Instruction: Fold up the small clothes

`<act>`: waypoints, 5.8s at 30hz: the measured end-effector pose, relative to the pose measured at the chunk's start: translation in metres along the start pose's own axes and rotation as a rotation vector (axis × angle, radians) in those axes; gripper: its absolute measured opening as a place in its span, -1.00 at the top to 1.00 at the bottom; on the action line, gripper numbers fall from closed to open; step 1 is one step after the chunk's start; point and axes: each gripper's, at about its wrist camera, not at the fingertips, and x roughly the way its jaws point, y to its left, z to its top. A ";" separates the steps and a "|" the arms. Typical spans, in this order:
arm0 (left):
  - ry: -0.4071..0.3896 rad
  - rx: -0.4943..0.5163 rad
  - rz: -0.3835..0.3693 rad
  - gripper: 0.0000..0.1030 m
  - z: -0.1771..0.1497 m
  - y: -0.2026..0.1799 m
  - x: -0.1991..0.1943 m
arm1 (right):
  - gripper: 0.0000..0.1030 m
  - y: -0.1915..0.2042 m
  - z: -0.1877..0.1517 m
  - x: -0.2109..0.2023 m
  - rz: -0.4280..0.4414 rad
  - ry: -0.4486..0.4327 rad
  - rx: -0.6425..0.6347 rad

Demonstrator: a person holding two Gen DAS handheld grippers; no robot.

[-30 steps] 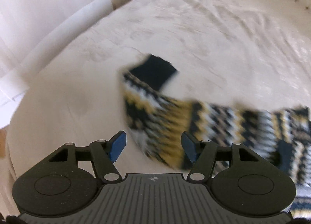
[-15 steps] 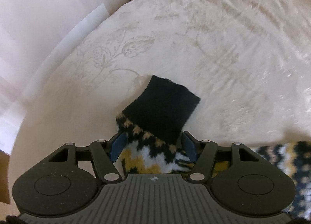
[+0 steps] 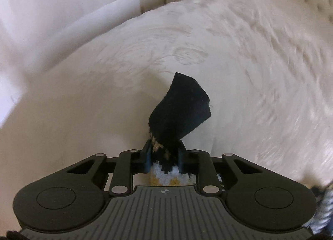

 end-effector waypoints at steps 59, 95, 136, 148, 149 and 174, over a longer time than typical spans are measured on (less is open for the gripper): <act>-0.094 0.411 -0.682 0.52 -0.163 -0.363 -0.189 | -0.64 -0.227 -0.022 0.007 0.122 -0.098 0.059; 0.202 0.405 -0.229 0.49 -0.168 -0.250 -0.004 | -0.27 -0.198 0.096 0.053 0.097 -0.290 -0.125; 0.149 0.410 -0.256 0.47 -0.154 -0.252 -0.006 | -0.03 -0.237 0.095 0.042 0.135 -0.258 0.003; 0.133 0.396 -0.273 0.47 -0.151 -0.248 -0.019 | 0.48 -0.236 0.093 0.071 0.144 -0.205 -0.032; 0.127 0.397 -0.275 0.47 -0.151 -0.248 -0.022 | 0.73 -0.233 0.091 0.067 0.149 -0.210 -0.046; 0.101 0.454 -0.127 0.35 -0.139 -0.265 0.007 | 0.45 -0.235 0.087 0.082 0.013 -0.224 -0.088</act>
